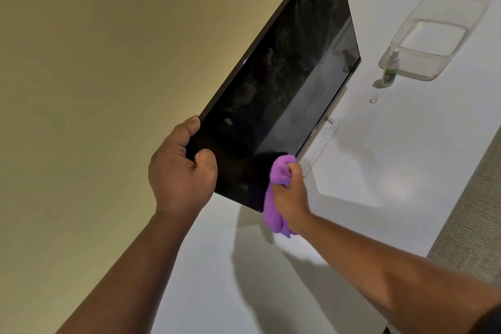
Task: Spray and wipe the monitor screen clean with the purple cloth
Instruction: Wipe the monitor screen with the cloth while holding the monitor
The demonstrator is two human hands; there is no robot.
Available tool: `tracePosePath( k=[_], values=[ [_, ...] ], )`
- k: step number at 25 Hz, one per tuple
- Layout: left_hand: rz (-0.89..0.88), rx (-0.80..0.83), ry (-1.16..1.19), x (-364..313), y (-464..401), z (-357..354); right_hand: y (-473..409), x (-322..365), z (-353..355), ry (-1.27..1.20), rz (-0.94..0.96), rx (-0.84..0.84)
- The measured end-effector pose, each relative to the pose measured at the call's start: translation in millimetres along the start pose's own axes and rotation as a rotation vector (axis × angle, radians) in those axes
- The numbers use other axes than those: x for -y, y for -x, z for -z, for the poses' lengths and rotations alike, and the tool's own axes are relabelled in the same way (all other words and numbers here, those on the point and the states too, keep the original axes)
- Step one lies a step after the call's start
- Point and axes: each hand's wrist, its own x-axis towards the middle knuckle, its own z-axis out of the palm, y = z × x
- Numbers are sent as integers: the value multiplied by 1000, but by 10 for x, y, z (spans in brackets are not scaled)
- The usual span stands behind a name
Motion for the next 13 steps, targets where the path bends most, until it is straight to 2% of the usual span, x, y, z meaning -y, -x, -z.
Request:
tracePosePath(
  k=[1, 3, 6, 9, 12, 13],
  values=[
    [-3, 4, 0, 0, 2, -1, -124, 36, 74, -28, -72, -69],
    [-7, 7, 1, 10, -2, 0, -298, 209, 109, -102, -100, -130],
    [-8, 4, 0, 25, -10, -2, -175, 355, -87, -106, -17, 12],
    [-8, 0, 7, 27, -6, -10, 97, 152, -121, -52, 6, 160],
    [-11, -3, 0, 12, 11, -4, -165, 121, 76, -118, -261, 4],
    [-16, -5, -6, 6, 10, -2, -259, 206, 102, -161, -296, -33]
  ],
)
